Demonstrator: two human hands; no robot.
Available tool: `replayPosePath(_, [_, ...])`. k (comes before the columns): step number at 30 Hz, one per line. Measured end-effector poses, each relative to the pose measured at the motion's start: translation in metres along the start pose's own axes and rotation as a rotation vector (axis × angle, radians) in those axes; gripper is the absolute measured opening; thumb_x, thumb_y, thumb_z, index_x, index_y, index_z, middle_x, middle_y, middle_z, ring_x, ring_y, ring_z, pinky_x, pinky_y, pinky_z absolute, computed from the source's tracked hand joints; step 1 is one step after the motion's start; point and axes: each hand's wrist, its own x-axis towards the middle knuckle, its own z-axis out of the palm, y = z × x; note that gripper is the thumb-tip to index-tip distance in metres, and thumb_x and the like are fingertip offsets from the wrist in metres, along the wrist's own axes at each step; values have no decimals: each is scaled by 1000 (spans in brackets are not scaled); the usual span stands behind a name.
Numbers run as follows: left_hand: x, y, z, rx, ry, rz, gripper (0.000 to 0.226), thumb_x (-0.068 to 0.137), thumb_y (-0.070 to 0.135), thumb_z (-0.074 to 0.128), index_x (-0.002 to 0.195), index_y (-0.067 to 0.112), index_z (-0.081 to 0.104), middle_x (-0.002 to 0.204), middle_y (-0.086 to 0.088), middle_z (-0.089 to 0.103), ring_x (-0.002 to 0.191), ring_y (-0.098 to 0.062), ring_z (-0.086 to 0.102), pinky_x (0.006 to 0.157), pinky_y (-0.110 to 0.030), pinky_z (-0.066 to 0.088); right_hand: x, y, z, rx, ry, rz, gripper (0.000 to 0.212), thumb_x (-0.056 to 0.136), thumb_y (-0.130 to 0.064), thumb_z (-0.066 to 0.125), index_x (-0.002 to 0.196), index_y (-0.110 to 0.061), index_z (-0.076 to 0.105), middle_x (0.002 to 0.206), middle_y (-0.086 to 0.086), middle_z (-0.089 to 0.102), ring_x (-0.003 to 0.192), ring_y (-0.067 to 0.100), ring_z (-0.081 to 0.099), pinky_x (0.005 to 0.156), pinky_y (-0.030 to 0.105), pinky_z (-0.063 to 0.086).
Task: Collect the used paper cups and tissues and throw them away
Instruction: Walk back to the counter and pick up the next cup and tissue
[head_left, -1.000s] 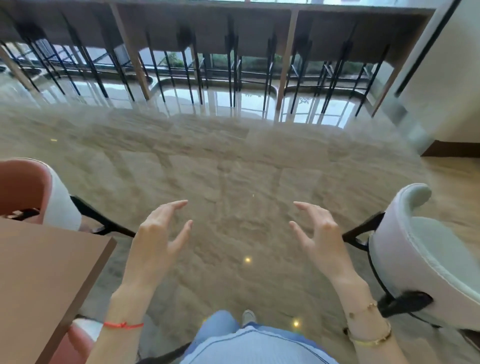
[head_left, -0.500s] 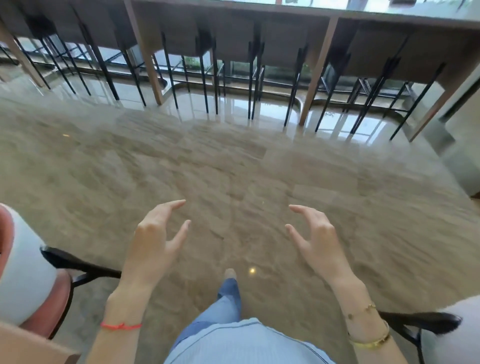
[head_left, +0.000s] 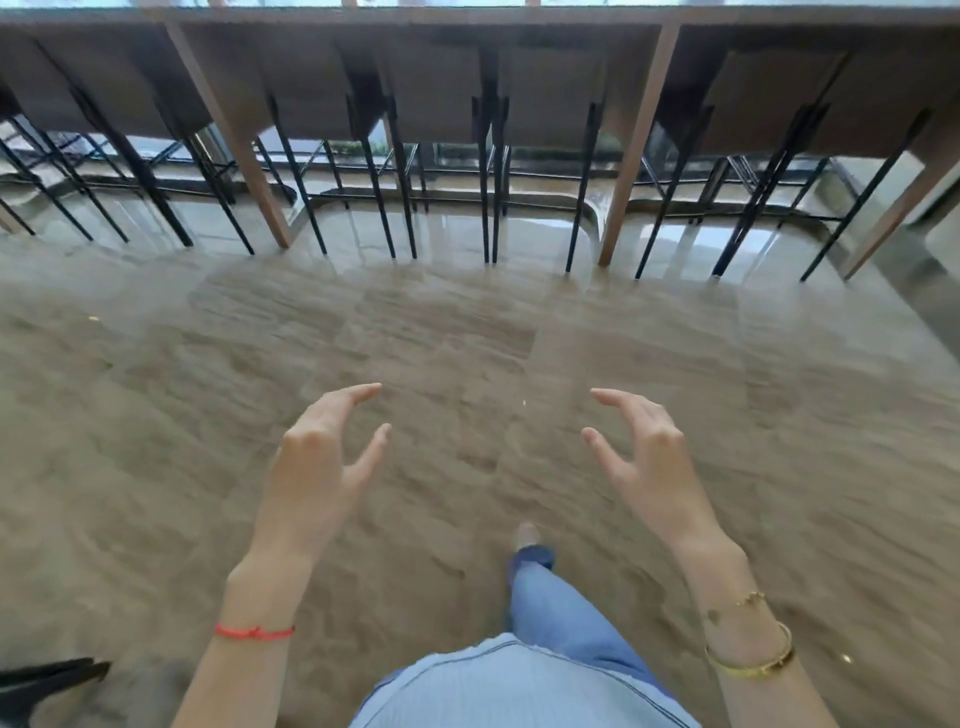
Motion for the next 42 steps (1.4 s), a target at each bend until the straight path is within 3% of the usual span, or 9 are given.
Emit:
replayPosePath(5, [108,-24,39,-18,-18,-2,40,86,17,71,124,15,62,120,4,64,113,-9,57,99,-5,30,111,27,29,-12,-21,1,39,87,-22,67,125,-17,59,120,-1,62,120,15,49,98,11,27])
replayPosePath(10, [238,-33,76,-39,10,-10,39,86,16,71,124,15,63,118,2,65,112,-15,60,99,-24,41,250,49,38,-6,-22,-18,37,87,-21,68,123,-18,59,118,-3,62,117,15,51,98,16,32])
replayPosePath(14, [336,-35,94,-40,36,-12,40,86,21,70,125,20,61,118,6,64,112,-9,58,98,-15,37,356,59,36,-28,-23,-61,41,88,-26,67,127,-21,56,123,-6,59,122,9,47,103,18,31])
replayPosePath(18, [428,-42,113,-35,28,-14,39,88,21,69,126,19,61,119,5,64,114,-9,58,100,-16,37,454,68,39,-18,-24,-73,42,89,-30,65,129,-23,54,125,-7,58,124,5,44,104,20,33])
replayPosePath(24, [542,-61,148,-47,-3,-37,40,88,24,67,127,22,60,119,11,61,113,-4,55,95,0,28,561,90,59,-19,-35,-52,43,89,-31,65,130,-23,54,125,-7,58,123,6,46,105,25,37])
replayPosePath(31, [701,-93,194,-45,-23,21,42,88,26,67,129,19,58,122,8,61,115,-4,54,98,-7,32,702,117,92,-35,-17,-24,41,89,-27,66,128,-21,55,124,-8,58,122,4,46,103,18,31])
replayPosePath(35, [807,-108,214,-55,-12,56,41,88,28,66,128,21,59,120,9,62,111,-3,55,94,0,30,806,122,105,-39,47,-24,40,87,-24,67,126,-19,57,120,-6,60,118,7,48,102,19,33])
replayPosePath(39, [909,-116,230,-51,20,115,41,88,26,68,127,22,60,122,7,63,111,-7,58,92,-16,41,906,123,105,-35,126,-39,40,89,-26,66,127,-22,56,97,-22,48,97,-4,40,92,24,41])
replayPosePath(42, [976,-119,243,-55,11,140,40,89,27,67,128,22,59,123,6,63,115,-9,57,92,-21,44,964,130,103,-40,146,-30,40,90,-27,64,129,-23,55,105,-14,54,106,1,46,97,26,42])
